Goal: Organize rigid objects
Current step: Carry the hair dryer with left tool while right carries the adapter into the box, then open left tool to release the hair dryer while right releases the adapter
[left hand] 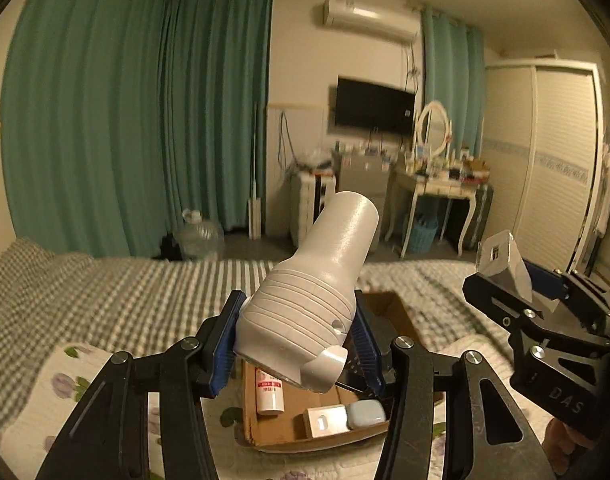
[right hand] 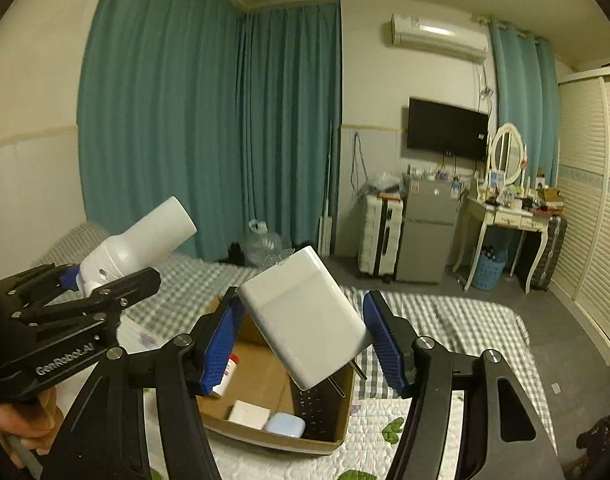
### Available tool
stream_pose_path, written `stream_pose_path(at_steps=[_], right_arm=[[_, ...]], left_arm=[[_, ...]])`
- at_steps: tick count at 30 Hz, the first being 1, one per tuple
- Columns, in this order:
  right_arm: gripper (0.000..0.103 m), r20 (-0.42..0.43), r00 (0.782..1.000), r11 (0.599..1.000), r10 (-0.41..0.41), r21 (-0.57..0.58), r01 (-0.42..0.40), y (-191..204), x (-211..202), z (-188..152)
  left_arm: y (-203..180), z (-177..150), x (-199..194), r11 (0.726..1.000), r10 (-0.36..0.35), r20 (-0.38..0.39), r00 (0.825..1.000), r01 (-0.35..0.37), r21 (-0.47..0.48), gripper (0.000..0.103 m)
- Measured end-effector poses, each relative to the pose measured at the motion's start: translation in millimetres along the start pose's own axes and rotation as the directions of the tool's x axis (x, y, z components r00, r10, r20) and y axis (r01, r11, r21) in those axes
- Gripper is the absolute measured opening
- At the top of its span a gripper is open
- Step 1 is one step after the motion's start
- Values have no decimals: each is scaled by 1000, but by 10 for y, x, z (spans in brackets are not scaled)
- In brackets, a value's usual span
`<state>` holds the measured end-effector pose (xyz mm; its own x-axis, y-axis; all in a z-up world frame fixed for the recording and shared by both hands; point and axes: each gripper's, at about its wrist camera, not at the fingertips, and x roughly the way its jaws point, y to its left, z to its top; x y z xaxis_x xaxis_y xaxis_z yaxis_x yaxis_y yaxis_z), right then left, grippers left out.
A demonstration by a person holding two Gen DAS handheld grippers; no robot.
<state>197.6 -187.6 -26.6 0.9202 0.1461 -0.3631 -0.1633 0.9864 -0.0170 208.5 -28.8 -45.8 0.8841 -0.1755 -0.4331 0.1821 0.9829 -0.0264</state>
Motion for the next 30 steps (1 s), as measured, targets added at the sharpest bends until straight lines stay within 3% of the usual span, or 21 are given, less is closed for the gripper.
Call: stream_pose_path(at_steps=[9, 17, 22, 30], right_arm=[[61, -171, 985, 999, 29, -16, -32, -104, 867, -522], [61, -328, 943, 998, 45, -24, -56, -235, 1477, -904], [62, -348, 937, 997, 39, -43, -57, -249, 1594, -1086], [62, -354, 934, 997, 53, -42, -72, -270, 1593, -1092]], left_arm=[[-18, -397, 814, 1000, 2, -161, 987, 0, 14, 52], [-57, -635, 1304, 1000, 18, -303, 953, -16, 12, 52], [-157, -715, 1322, 994, 73, -293, 953, -46, 99, 53], [-127, -683, 1343, 995, 74, -319, 945, -49, 88, 55]])
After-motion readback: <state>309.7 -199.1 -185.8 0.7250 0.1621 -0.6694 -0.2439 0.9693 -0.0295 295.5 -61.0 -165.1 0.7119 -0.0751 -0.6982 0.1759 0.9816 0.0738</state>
